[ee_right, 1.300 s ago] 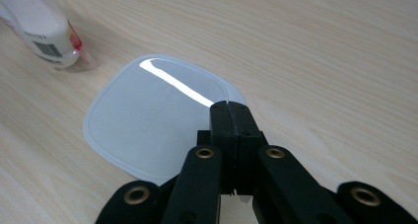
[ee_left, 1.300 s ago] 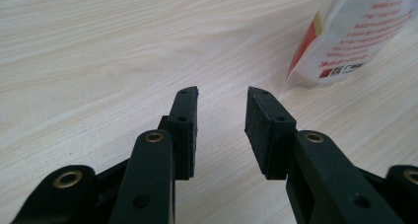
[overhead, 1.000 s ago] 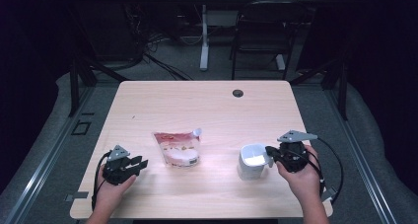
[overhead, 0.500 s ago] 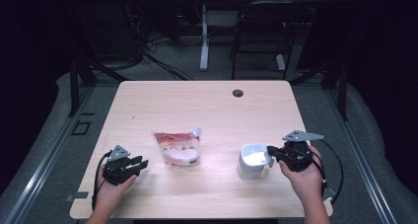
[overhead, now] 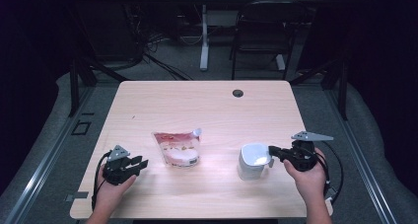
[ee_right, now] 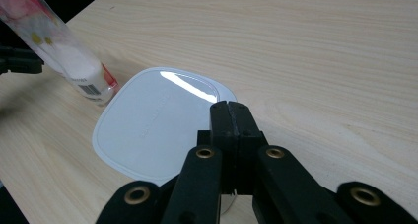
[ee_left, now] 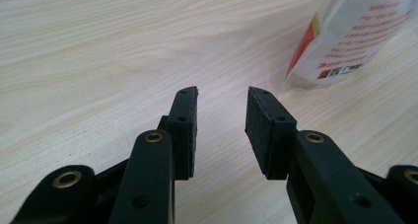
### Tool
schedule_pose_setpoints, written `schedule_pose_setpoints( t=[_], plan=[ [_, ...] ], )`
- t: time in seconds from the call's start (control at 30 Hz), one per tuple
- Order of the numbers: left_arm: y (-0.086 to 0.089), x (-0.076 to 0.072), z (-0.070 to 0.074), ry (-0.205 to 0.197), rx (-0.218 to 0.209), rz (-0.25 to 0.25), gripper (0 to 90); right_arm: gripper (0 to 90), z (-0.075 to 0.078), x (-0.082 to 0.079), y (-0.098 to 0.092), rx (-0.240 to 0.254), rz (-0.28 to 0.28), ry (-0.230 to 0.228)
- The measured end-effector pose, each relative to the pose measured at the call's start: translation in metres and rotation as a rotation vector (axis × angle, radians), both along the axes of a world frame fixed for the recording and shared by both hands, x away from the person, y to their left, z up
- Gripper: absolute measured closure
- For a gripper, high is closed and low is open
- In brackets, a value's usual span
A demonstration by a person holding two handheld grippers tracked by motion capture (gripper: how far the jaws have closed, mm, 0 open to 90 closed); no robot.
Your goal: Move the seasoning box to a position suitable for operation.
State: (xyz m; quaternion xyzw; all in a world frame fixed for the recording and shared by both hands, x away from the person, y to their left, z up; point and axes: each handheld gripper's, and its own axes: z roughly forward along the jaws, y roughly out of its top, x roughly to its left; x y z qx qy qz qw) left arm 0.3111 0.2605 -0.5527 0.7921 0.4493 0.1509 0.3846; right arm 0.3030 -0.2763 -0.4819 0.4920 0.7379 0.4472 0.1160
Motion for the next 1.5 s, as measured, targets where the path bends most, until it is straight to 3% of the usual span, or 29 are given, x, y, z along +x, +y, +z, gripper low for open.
schedule_pose_setpoints(
  t=[0.3,0.83,1.3,1.4,1.5],
  plan=[
    [0.0001,0.0000,-0.0003,-0.001,-0.001,0.002,65.7,90.0,0.0000,-0.0003,0.0002,-0.002,0.000,-0.003],
    [0.0001,0.0001,-0.0005,0.002,-0.004,0.005,65.6,90.0,-0.0044,0.0004,-0.0059,0.037,-0.005,0.006],
    [-0.0002,-0.0001,-0.0005,0.002,-0.005,0.006,65.5,90.0,-0.0066,0.0008,-0.0072,0.024,-0.018,0.012],
    [0.0001,0.0001,-0.0002,-0.002,-0.003,0.002,65.4,90.0,-0.0086,0.0013,-0.0073,0.002,-0.023,0.021],
    [0.0001,0.0001,-0.0002,-0.001,-0.002,0.001,65.4,90.0,-0.0096,0.0016,-0.0080,0.018,-0.025,0.024]
  ],
)
